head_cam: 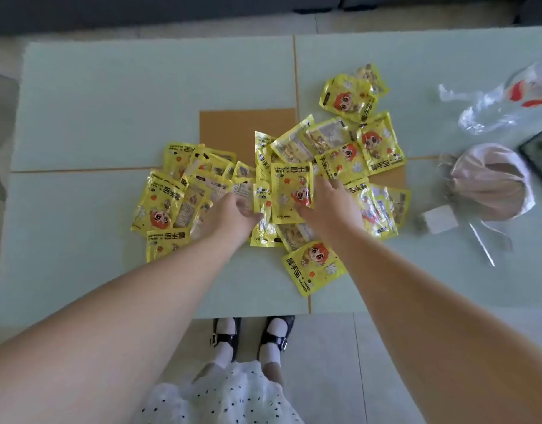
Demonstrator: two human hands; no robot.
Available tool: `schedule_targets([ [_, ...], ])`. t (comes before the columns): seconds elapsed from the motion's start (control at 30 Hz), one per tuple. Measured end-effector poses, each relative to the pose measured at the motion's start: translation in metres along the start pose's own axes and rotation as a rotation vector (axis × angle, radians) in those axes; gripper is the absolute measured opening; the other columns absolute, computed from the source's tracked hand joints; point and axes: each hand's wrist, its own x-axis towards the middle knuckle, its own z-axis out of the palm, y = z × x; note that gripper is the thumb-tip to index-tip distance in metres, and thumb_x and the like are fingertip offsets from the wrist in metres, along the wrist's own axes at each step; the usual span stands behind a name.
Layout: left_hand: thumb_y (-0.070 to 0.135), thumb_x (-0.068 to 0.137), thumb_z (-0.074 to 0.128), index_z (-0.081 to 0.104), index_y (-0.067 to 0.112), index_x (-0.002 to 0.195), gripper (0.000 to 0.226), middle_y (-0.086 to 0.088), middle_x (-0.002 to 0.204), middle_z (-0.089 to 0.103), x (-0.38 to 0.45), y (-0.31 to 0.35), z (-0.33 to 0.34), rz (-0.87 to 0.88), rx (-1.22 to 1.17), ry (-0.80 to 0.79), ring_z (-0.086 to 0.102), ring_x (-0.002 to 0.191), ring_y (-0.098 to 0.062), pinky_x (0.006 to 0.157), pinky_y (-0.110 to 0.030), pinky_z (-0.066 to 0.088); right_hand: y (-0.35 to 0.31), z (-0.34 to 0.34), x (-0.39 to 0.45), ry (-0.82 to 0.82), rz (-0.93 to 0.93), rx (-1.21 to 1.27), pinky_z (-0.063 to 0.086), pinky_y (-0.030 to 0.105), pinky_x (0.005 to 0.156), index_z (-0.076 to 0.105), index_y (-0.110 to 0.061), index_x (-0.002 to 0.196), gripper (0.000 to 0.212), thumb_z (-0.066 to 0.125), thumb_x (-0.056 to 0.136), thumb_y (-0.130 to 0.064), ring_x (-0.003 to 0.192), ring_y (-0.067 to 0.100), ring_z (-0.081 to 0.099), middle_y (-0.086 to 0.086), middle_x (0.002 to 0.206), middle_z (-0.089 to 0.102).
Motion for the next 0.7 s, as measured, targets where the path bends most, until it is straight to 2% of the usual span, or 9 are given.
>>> schedule_targets([
  [0.13,0.046,0.08,0.07,0.055,0.02,0.105,0.038,0.007,0.096,0.064,0.011,0.003,0.015,0.022,0.103,0.098,0.059,0.087,-0.019,0.065,-0.029,0.044,0.0,0.02,0.022,0.06,0.015,-0.03,0.044,0.043,0.093,0.023,-0.016,0.146,0.077,0.057,0.086,-0.051,0.127,0.032,0.043,0.012,0.14,0.04],
  [0.23,0.041,0.077,0.074,0.056,0.022,0.098,0.033,0.009,0.09,0.062,0.014,0.004,0.027,0.034,0.043,0.117,0.058,0.084,-0.018,0.07,-0.029,0.044,0.0,0.034,0.031,0.138,0.029,-0.035,0.036,0.044,0.101,0.019,-0.019,0.147,0.084,0.06,0.082,-0.055,0.13,0.031,0.039,0.012,0.141,0.037],
  [0.33,0.035,0.076,0.076,0.06,0.024,0.093,0.026,0.009,0.085,0.063,0.017,0.003,0.03,0.006,-0.027,0.137,0.059,0.082,-0.017,0.068,-0.027,0.042,0.001,0.04,0.038,0.151,0.054,0.042,0.032,0.047,0.104,0.014,-0.022,0.148,0.092,0.067,0.079,-0.051,0.131,0.03,0.04,0.011,0.143,0.036],
  [0.47,0.028,0.079,0.074,0.066,0.019,0.089,0.016,0.006,0.078,0.062,0.017,0.003,0.027,0.032,-0.018,0.111,0.062,0.083,-0.022,0.071,-0.03,0.048,-0.003,0.044,0.045,0.141,0.086,0.139,0.031,0.049,0.105,0.015,-0.018,0.148,0.091,0.073,0.08,-0.033,0.122,0.028,0.051,0.007,0.133,0.053],
  [0.53,0.026,0.081,0.072,0.067,0.017,0.092,0.015,0.005,0.082,0.063,0.016,0.005,0.024,0.041,-0.018,0.1,0.063,0.086,-0.023,0.076,-0.032,0.05,-0.004,0.043,0.046,0.133,0.109,0.216,0.04,0.046,0.1,0.026,-0.014,0.144,0.078,0.071,0.082,-0.028,0.109,0.027,0.059,0.005,0.118,0.062],
  [0.6,0.025,0.083,0.07,0.067,0.017,0.099,0.018,0.005,0.087,0.063,0.014,0.008,0.016,0.05,-0.021,0.098,0.062,0.088,-0.022,0.078,-0.031,0.05,-0.003,0.038,0.044,0.122,0.121,0.328,0.05,0.042,0.083,0.045,-0.012,0.123,0.048,0.068,0.084,-0.029,0.095,0.027,0.062,0.005,0.103,0.064],
  [0.63,0.024,0.084,0.069,0.066,0.018,0.102,0.019,0.006,0.089,0.062,0.013,0.01,0.011,0.049,-0.024,0.096,0.061,0.089,-0.02,0.077,-0.03,0.048,-0.001,0.033,0.042,0.122,0.117,0.366,0.051,0.037,0.072,0.05,-0.012,0.107,0.033,0.067,0.085,-0.031,0.086,0.026,0.061,0.005,0.096,0.064],
  [0.7,0.022,0.085,0.068,0.065,0.018,0.107,0.023,0.005,0.093,0.062,0.012,0.013,-0.002,0.031,-0.048,0.088,0.061,0.087,-0.019,0.078,-0.029,0.048,0.007,0.021,0.04,0.136,0.108,0.412,0.043,0.03,0.056,0.05,-0.013,0.086,0.027,0.064,0.086,-0.036,0.074,0.022,0.056,0.004,0.088,0.061],
])
